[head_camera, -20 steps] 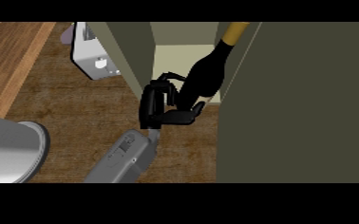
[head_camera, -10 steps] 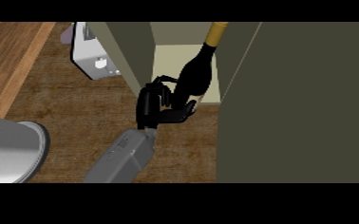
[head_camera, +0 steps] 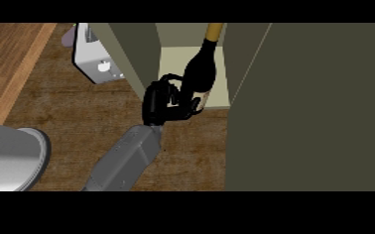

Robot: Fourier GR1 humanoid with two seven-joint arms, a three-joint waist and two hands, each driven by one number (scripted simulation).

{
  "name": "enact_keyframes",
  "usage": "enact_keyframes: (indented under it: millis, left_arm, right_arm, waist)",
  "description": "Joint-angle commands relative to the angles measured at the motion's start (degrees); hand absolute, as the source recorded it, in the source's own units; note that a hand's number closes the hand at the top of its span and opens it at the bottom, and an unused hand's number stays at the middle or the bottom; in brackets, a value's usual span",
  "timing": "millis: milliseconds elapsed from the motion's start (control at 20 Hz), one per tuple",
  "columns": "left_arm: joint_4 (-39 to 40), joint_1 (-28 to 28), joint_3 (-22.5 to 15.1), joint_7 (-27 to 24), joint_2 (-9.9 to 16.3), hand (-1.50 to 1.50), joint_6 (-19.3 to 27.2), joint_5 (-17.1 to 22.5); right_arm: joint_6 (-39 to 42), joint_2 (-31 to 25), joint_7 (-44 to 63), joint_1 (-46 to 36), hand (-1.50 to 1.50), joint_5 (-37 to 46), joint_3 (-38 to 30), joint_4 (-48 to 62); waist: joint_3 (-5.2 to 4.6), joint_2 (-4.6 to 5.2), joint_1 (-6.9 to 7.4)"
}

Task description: Pick up the wine, place it into the cabinet and close the cabinet

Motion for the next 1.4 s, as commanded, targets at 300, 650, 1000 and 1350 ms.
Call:
enact_keyframes:
  millis: [300, 650, 1000, 1350]
  left_arm:
    - [10.28, -8.27, -0.1, -2.05, -0.02, 1.5, -3.85, 7.12]
    - [12.78, -14.19, 0.82, 1.21, -0.01, 1.5, -4.31, 9.65]
    - [16.95, -16.9, -0.62, -0.39, -0.01, 1.5, 0.12, 12.53]
    - [24.19, -18.39, 0.13, 0.15, -0.02, 1.5, -3.58, 13.11]
  right_arm:
    - [-1.31, 0.12, 1.7, -0.72, -1.5, -0.08, 0.34, -1.2]
    - [1.22, -0.31, 0.07, 3.25, -1.5, -2.11, -0.12, -2.45]
    - [0.07, 2.56, -1.65, 2.82, -1.5, 4.02, 4.85, -2.3]
    - [-1.13, 0.77, 0.86, -4.36, -1.5, 0.85, 2.34, 1.93]
  waist:
    - [-0.01, 0.13, -0.55]
    - [0.01, 0.05, -0.56]
    - [-0.03, 0.28, -1.44]
    - [-0.04, 0.6, -1.67]
